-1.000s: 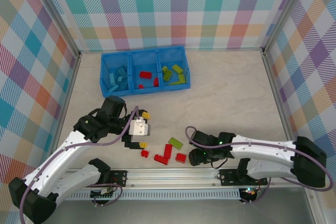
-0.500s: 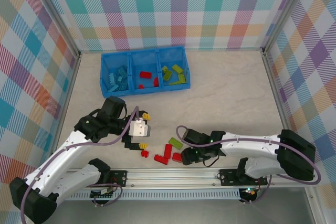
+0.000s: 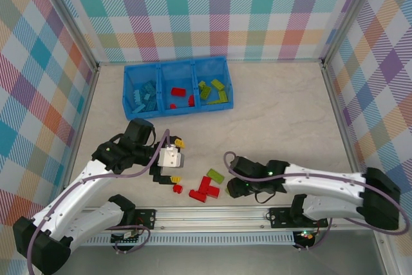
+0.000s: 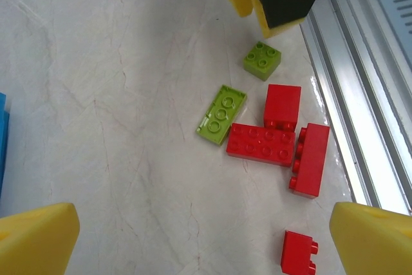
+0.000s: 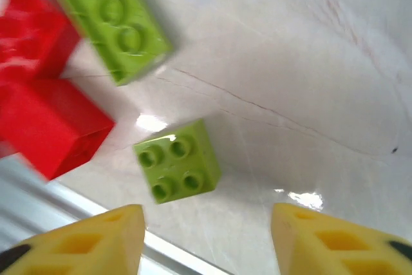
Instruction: Sort the legos into containers by color
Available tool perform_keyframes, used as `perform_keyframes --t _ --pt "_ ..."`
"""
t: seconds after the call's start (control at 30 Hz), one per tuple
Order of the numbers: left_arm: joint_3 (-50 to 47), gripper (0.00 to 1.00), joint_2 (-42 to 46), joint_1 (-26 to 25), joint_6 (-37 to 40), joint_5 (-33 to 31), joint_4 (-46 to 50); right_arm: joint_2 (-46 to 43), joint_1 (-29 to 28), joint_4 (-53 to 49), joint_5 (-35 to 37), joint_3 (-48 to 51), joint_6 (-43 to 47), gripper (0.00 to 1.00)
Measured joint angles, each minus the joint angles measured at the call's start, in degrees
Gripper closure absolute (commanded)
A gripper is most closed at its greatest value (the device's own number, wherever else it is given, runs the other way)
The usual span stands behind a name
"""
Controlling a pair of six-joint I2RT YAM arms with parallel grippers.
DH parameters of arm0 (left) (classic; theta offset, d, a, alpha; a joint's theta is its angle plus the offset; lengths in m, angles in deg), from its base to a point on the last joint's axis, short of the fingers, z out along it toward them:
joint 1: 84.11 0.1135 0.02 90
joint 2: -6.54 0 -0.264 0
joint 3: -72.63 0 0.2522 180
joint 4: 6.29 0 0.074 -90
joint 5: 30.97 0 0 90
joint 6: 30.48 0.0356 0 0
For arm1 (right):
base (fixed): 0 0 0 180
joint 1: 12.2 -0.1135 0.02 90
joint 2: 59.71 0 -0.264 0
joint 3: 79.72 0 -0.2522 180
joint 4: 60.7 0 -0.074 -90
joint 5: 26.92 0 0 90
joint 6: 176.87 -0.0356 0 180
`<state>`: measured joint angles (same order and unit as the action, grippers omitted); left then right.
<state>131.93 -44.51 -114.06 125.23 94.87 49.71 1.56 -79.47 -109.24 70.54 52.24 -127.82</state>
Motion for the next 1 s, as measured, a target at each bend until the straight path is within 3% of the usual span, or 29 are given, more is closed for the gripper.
perform_keyframes --t 0.17,0.4,0.53,0.77,0.9,1.0 --pt "0.0 0.0 -0.2 0.7 0.2 0.9 -0.6 -3.6 0.0 2.3 -2.0 1.7 6.5 0.3" --pt "0.0 0.0 -0.1 0.9 0.2 1.2 -0.6 12.5 -0.2 2.5 -1.9 -2.1 8.2 0.29" --pt "-0.2 0.0 -0.1 0.9 0.2 1.3 -0.6 17.4 -0.7 3.0 -0.9 -2.8 7.8 0.46" --pt "-0.4 0.0 -0.1 1.0 0.2 2.1 -0.6 17.5 -0.7 1.9 1.6 -3.0 7.1 0.7" --pt "-0.5 0.0 -0.1 1.2 0.3 2.7 -0.6 13.0 -0.1 4.1 0.9 -2.7 7.4 0.73" --pt "-0.7 0.0 -0.1 1.3 0.4 3.3 -0.8 7.2 3.5 5.4 -0.1 -2.9 8.5 0.73"
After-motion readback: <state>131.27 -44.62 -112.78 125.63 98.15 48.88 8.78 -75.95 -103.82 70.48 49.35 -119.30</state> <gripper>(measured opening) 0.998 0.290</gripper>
